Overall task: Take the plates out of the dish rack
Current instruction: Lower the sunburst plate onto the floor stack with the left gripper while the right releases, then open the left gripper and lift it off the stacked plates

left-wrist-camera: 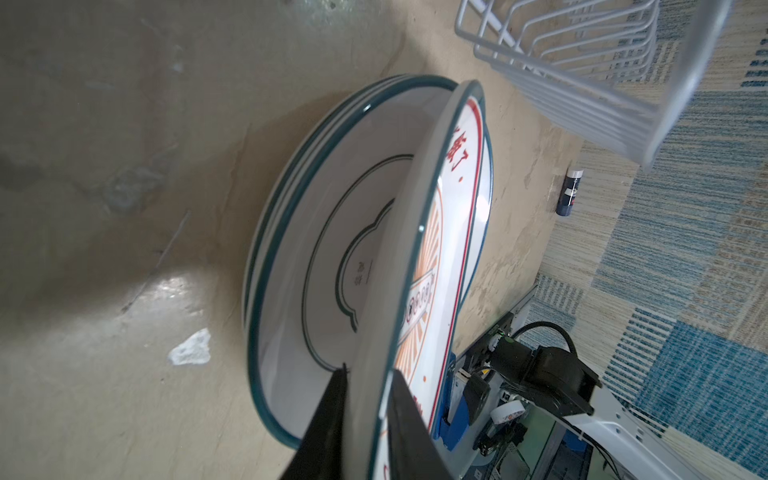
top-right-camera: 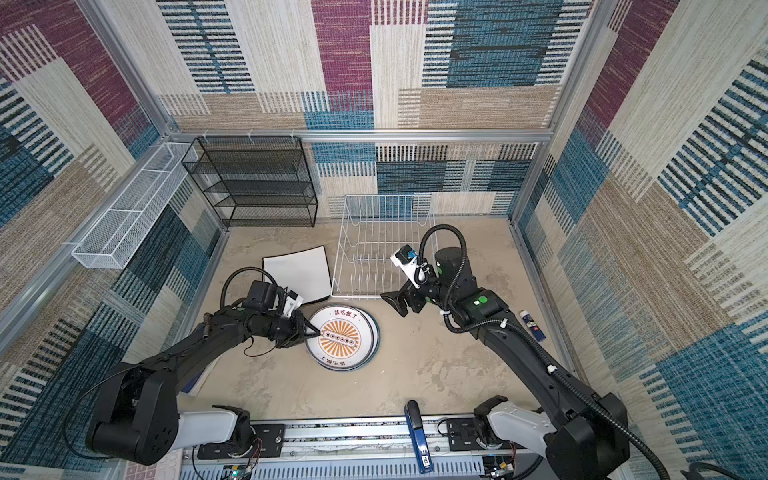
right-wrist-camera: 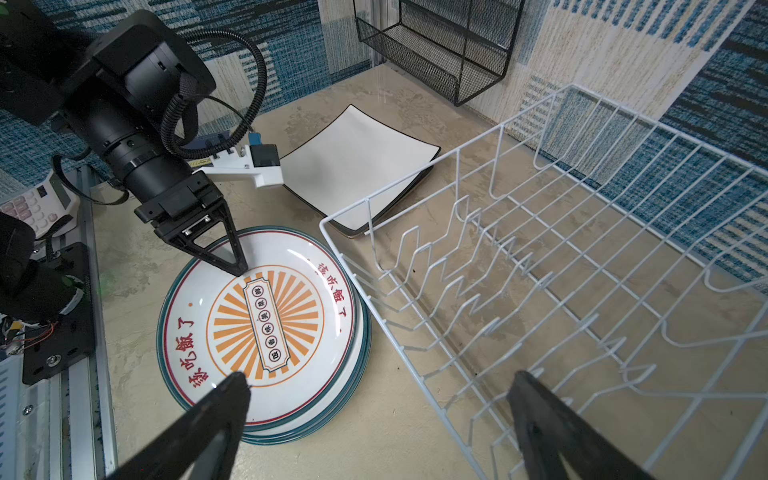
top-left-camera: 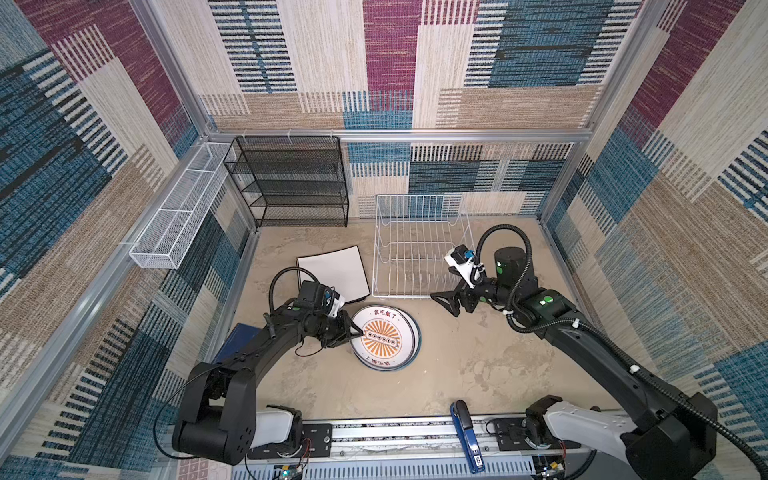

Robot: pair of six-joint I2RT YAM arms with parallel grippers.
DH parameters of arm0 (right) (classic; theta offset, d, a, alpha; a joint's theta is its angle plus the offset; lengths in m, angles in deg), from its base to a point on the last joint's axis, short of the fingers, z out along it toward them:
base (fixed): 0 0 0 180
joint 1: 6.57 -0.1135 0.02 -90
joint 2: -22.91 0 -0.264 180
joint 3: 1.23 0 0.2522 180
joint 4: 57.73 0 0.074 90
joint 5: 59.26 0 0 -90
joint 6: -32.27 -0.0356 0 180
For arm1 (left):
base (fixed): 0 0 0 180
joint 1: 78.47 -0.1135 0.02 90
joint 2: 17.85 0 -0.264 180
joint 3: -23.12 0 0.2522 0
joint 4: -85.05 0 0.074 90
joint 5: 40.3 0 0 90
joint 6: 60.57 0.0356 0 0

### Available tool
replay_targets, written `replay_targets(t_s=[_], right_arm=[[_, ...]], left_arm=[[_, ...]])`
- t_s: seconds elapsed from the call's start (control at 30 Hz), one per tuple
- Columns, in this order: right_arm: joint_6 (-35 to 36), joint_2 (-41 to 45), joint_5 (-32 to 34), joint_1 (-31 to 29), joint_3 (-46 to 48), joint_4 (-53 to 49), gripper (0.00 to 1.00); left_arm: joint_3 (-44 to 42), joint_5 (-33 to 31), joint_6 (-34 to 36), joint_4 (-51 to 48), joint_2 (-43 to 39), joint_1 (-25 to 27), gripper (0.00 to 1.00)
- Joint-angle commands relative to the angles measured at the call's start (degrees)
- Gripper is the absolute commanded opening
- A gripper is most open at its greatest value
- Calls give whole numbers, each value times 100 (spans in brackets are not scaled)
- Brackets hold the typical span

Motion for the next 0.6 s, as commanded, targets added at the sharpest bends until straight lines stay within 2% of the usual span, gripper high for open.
replay_targets(t_s=[0.0, 0.2, 0.4, 0.57], right_arm=[[-95, -45, 8, -15, -59, 193, 99], [-116, -57, 32, -11, -9, 199, 99], [-75, -127, 96, -10, -67, 153, 99], [-74, -189, 105, -10, -73, 171, 99]], left_arm=[[56, -3, -5, -62, 20, 5, 26], [357, -411, 237, -652, 21, 10, 37], [638, -839, 501, -1194, -50, 10, 43], [762, -1070, 620, -1481, -33, 10, 43]])
